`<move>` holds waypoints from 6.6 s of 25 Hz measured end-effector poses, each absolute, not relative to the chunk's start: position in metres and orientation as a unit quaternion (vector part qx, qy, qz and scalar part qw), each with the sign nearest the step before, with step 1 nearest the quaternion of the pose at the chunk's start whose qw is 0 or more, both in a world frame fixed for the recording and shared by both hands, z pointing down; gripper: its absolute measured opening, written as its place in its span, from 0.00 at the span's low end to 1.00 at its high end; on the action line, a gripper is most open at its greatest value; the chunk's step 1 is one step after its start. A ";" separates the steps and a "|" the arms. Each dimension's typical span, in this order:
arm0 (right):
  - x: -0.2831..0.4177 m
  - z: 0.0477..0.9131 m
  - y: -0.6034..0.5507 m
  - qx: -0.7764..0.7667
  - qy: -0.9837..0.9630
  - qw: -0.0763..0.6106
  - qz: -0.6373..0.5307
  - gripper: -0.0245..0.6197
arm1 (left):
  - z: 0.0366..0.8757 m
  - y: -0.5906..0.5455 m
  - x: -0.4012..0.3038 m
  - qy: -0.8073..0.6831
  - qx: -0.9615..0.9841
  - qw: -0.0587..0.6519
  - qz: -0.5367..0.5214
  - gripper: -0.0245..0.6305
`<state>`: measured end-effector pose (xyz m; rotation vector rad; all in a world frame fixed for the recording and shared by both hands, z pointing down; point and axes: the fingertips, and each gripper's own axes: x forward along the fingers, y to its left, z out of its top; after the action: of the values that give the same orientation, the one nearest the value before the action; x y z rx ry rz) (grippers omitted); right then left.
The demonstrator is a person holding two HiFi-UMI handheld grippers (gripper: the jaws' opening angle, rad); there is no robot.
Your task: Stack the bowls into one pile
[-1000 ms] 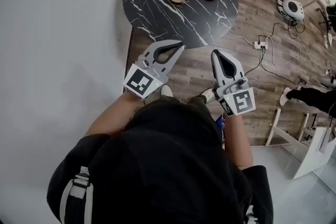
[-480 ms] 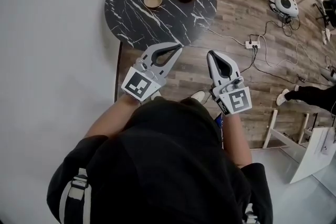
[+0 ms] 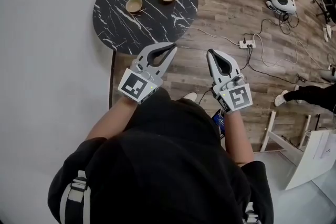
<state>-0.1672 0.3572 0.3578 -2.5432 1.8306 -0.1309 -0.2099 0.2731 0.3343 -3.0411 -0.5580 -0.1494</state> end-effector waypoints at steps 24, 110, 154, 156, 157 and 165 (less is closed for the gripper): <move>-0.009 0.388 0.264 -0.759 0.646 -0.047 -0.070 0.02 | 0.362 0.189 -0.050 -0.129 -0.991 0.001 -0.024 0.04; 0.198 0.798 -0.225 -0.306 0.742 -0.511 -0.308 0.21 | 0.448 -0.126 0.079 0.356 -0.931 0.000 -0.079 0.04; 0.199 0.709 -0.158 -0.389 0.726 -0.430 -0.370 0.05 | 0.419 -0.086 0.051 0.292 -0.956 -0.014 -0.026 0.04; 0.196 0.711 -0.144 -0.388 0.723 -0.431 -0.376 0.05 | 0.417 -0.083 0.052 0.285 -0.958 -0.016 -0.023 0.04; 0.194 0.714 -0.138 -0.386 0.722 -0.432 -0.379 0.05 | 0.416 -0.083 0.052 0.282 -0.959 -0.016 -0.021 0.04; 0.182 0.742 -0.095 -0.368 0.709 -0.451 -0.398 0.05 | 0.413 -0.073 0.058 0.259 -0.966 -0.001 -0.019 0.04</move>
<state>0.1818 -0.0947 0.7417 -1.6812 3.2392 -1.8179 0.0579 -0.0731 0.4133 -3.0356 0.8128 -0.0599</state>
